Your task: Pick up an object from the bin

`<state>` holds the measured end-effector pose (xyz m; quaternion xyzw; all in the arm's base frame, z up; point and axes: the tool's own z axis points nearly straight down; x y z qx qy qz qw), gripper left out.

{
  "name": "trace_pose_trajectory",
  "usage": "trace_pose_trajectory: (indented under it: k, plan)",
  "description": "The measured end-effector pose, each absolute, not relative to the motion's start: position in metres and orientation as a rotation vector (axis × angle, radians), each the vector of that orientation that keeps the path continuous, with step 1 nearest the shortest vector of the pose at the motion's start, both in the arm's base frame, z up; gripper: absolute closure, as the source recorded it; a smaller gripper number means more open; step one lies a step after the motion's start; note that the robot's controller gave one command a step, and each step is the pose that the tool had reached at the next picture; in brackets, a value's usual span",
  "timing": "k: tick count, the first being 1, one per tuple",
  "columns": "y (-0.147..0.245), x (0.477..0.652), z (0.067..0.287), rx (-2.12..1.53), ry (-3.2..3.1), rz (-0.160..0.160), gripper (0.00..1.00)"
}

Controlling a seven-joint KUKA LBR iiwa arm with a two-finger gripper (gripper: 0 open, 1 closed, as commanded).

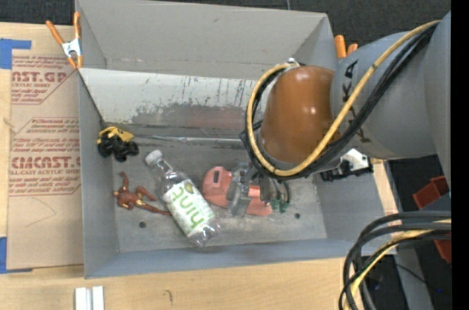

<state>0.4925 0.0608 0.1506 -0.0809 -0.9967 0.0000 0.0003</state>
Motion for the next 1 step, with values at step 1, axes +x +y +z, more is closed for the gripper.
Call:
trace_pose_trajectory:
  k: [1]
  plan:
    - [0.0387,0.4971,0.1631,-0.259,-3.131,0.000,1.00]
